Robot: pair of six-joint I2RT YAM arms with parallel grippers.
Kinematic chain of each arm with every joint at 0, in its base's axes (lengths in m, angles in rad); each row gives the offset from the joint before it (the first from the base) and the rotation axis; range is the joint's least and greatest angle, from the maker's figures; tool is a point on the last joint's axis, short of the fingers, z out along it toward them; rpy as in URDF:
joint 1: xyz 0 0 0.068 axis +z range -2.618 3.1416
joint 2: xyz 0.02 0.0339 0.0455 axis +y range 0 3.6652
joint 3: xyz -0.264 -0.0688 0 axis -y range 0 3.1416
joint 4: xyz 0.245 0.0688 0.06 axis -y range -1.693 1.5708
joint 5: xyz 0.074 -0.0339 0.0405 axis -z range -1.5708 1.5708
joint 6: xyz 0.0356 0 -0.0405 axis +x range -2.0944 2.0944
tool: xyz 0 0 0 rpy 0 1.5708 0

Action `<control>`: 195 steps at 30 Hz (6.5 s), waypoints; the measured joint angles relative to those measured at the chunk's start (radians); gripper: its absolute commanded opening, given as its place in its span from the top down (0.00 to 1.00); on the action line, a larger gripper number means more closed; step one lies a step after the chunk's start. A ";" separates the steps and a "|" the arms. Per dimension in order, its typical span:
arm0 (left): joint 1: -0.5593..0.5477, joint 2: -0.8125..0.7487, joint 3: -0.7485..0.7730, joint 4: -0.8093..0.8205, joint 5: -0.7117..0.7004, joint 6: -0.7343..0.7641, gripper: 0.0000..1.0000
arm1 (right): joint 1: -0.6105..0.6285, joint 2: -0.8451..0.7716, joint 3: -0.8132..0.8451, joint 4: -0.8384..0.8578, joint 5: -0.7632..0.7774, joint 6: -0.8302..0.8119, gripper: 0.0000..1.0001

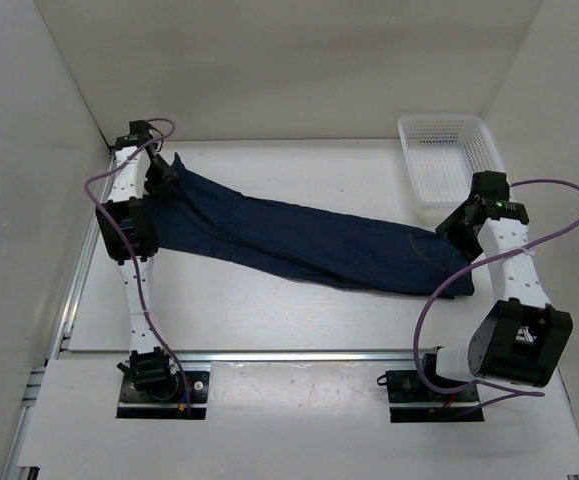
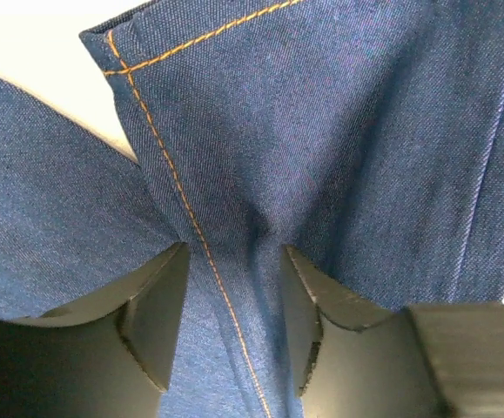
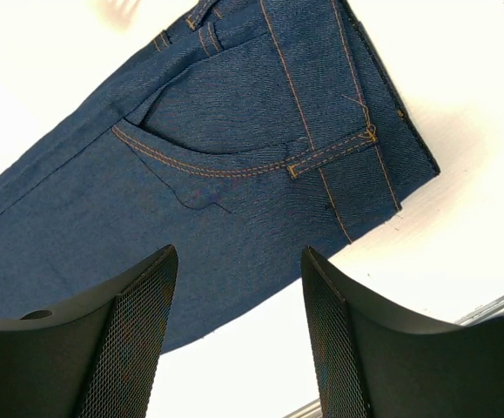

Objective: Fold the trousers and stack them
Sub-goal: Fold the trousers

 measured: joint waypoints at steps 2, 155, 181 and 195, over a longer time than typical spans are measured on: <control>-0.002 0.002 0.000 0.003 0.000 0.001 0.45 | 0.000 -0.002 -0.002 0.000 0.000 -0.003 0.36; 0.187 -0.501 -0.372 -0.020 -0.070 -0.026 0.90 | 1.042 0.642 0.366 0.025 0.188 -0.195 0.45; 0.195 -0.359 -0.019 -0.080 -0.011 0.019 0.90 | 1.042 0.599 0.362 0.023 0.278 -0.172 1.00; 0.286 -0.439 -0.480 -0.018 -0.060 0.024 0.04 | 1.014 0.381 0.107 0.013 0.235 -0.090 0.45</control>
